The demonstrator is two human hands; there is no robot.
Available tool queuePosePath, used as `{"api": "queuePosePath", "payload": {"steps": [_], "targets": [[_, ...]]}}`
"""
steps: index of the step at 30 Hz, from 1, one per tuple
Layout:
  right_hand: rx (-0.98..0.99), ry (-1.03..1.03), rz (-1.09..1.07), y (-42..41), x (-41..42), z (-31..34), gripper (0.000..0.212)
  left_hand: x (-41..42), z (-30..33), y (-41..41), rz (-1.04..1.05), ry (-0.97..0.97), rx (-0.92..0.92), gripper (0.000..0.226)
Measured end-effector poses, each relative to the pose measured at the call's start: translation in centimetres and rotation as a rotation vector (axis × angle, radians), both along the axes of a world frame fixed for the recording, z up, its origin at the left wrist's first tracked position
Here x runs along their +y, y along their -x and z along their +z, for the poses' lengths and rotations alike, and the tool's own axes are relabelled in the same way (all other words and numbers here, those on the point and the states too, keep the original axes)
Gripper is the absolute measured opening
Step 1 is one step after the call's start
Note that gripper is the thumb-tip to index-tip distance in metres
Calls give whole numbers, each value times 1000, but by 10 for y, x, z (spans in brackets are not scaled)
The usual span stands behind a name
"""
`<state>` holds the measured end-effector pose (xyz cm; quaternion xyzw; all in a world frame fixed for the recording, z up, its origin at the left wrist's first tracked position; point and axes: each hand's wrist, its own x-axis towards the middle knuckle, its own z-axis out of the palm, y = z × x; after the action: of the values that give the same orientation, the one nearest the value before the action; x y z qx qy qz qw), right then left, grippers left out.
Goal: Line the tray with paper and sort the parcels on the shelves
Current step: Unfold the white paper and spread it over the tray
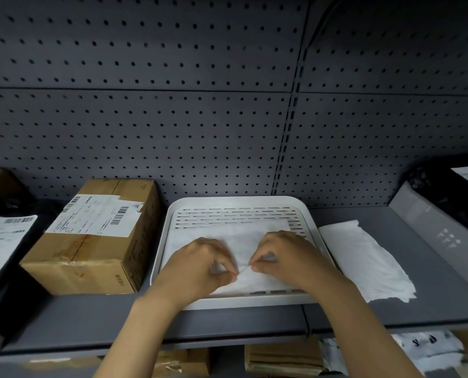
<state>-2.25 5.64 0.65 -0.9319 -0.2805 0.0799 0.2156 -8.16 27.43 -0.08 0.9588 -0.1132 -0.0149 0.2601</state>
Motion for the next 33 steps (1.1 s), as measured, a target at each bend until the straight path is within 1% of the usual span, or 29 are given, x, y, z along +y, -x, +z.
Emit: {"api": "queuePosePath", "payload": {"steps": [3, 7, 9, 13, 16, 18, 19, 21, 23, 24, 27, 30, 33], "targets": [[-17, 1, 11, 0, -3, 5, 20, 1, 1, -2, 57, 41, 23, 15], [2, 6, 70, 5, -3, 18, 49, 2, 3, -4, 113, 112, 32, 13], [-15, 22, 113, 8, 1, 23, 54, 2, 4, -5, 124, 152, 35, 11], [-121, -18, 83, 12, 4, 30, 43, 1, 9, -7, 149, 235, 36, 18], [-126, -71, 48, 11, 2, 34, 30, 1, 13, -8, 140, 255, 31, 13], [-142, -88, 18, 10, 2, 35, 22, 1, 16, -8, 121, 279, 32, 15], [-149, -99, 9, 9, 2, 35, 21, 0, 17, -7, 98, 297, 39, 19], [-159, -106, 0, 8, 3, 35, 21, -2, 20, -4, 32, 322, 51, 37], [-168, -104, -8, 8, 4, 36, 21, -5, 23, -2, -12, 307, 54, 49], [-168, -106, -10, 8, 4, 36, 21, -6, 24, -1, -26, 294, 45, 48], [-153, -130, -6, 8, 3, 39, 23, -4, 27, -3, -27, 241, -7, 32], [-139, -146, -3, 6, 0, 42, 23, -1, 29, -4, -4, 210, -6, 35], [-136, -168, -14, 2, -4, 46, 25, 6, 36, -4, 43, 142, -95, 30]]}}
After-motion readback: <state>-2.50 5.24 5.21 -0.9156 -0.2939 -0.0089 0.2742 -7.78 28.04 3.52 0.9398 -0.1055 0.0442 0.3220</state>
